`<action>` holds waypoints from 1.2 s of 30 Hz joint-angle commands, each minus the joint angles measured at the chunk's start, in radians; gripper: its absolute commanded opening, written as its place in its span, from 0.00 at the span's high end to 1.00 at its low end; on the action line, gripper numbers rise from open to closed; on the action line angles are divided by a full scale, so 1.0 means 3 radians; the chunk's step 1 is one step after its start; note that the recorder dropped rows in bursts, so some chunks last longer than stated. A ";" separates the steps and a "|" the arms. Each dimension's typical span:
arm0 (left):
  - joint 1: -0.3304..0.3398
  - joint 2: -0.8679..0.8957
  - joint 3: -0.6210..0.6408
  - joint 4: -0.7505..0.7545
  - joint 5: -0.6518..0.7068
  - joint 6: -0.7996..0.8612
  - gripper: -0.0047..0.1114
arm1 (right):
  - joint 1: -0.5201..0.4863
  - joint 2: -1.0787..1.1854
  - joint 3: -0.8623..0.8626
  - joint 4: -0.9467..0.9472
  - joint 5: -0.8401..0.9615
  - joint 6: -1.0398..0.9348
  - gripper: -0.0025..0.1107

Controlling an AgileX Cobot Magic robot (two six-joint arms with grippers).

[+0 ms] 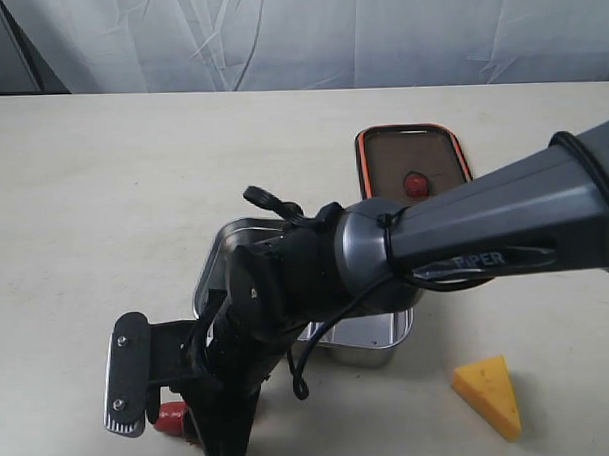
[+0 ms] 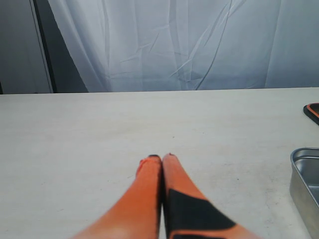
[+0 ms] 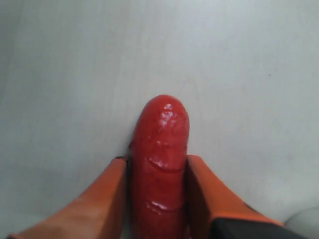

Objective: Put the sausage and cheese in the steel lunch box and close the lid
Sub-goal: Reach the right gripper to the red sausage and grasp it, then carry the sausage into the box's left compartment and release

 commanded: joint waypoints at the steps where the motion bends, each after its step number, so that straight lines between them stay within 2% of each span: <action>1: 0.0001 -0.0022 0.0018 -0.0022 -0.0039 0.0000 0.96 | 0.0001 -0.0008 -0.0047 -0.0057 0.0156 0.0011 0.98; 5: 0.0001 -0.0022 0.0018 -0.0022 -0.0039 0.0000 0.96 | 0.0001 -0.0069 -0.0138 -0.0051 0.0297 0.0038 0.99; 16: 0.0001 -0.0022 0.0018 -0.0022 -0.0039 0.0000 0.96 | -0.0006 -0.0589 -0.0169 0.0047 0.0171 0.0084 0.99; 18: 0.0001 -0.0022 0.0018 -0.0022 -0.0039 0.0000 0.96 | -0.0010 -0.0687 -0.0169 -0.0035 0.0044 0.0206 0.99; 20: 0.0001 -0.0022 0.0018 -0.0022 -0.0039 0.0000 0.96 | -0.0036 -0.0771 -0.0169 -0.0350 -0.0256 0.0610 0.99; 22: 0.0001 -0.0022 0.0018 -0.0022 -0.0039 0.0000 0.96 | -0.0140 -0.0780 -0.0169 -0.0475 -0.0329 0.0932 0.99; 25: 0.0001 -0.0022 0.0018 -0.0022 -0.0039 0.0000 0.96 | -0.0619 -0.0759 -0.0169 -0.0498 -0.0138 0.1492 0.99; 27: 0.0001 -0.0022 0.0018 -0.0022 -0.0039 0.0000 0.96 | -0.0843 -0.0759 -0.0169 -0.0389 -0.0046 0.1534 0.99; 29: 0.0001 -0.0022 0.0018 -0.0022 -0.0039 0.0000 0.96 | -0.0942 -0.0738 -0.0169 -0.0351 0.0003 0.1541 0.99; 36: 0.0001 -0.0022 0.0018 -0.0022 -0.0039 0.0000 0.96 | -0.0942 -0.0389 -0.0169 -0.0313 0.0083 0.1610 0.98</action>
